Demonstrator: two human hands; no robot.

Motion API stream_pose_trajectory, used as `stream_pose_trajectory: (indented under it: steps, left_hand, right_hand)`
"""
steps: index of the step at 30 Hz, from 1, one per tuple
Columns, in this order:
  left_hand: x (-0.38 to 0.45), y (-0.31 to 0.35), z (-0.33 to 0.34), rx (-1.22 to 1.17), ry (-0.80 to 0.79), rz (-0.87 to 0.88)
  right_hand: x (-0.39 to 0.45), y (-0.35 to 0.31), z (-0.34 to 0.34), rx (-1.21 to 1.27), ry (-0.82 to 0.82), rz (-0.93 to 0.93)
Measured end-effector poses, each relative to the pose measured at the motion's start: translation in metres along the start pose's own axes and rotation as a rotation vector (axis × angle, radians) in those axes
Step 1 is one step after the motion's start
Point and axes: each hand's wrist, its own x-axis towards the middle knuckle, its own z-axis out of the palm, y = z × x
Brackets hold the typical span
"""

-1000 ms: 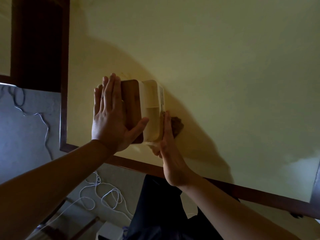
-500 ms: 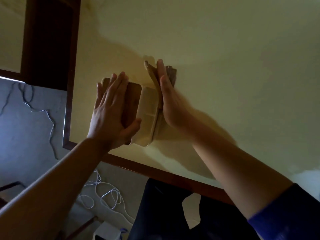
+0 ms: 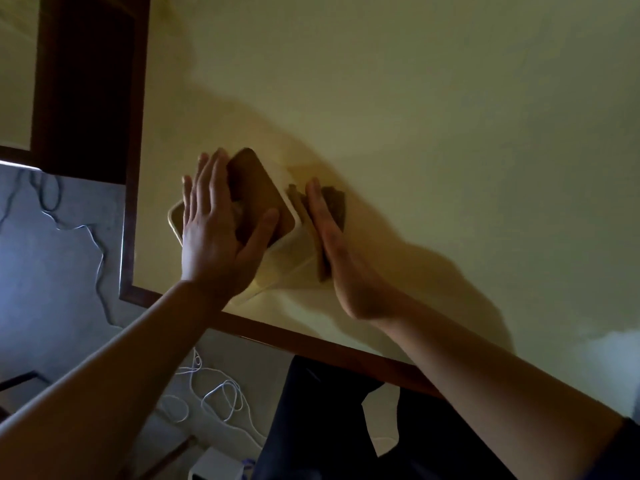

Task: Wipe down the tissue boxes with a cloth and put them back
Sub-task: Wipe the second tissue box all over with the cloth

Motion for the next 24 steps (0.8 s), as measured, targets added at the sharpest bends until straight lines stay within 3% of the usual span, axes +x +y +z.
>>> stream_pose_trajectory:
  steps: [5,10,18,24]
  left_hand:
    - [-0.004,-0.012,-0.006,0.052,-0.105,0.296]
    - [-0.004,-0.015,-0.007,0.045,-0.109,0.328]
    - [-0.004,-0.015,-0.007,0.026,-0.109,0.341]
    - [-0.005,-0.017,-0.006,0.021,-0.100,0.342]
  right_hand:
    - [-0.039,0.011,0.028,0.162,-0.002,0.024]
    - [-0.025,0.015,0.030,0.121,0.036,0.012]
    - [0.081,-0.026,0.009,-0.083,0.070,0.002]
    - [0.062,-0.005,0.012,-0.132,0.123,-0.122]
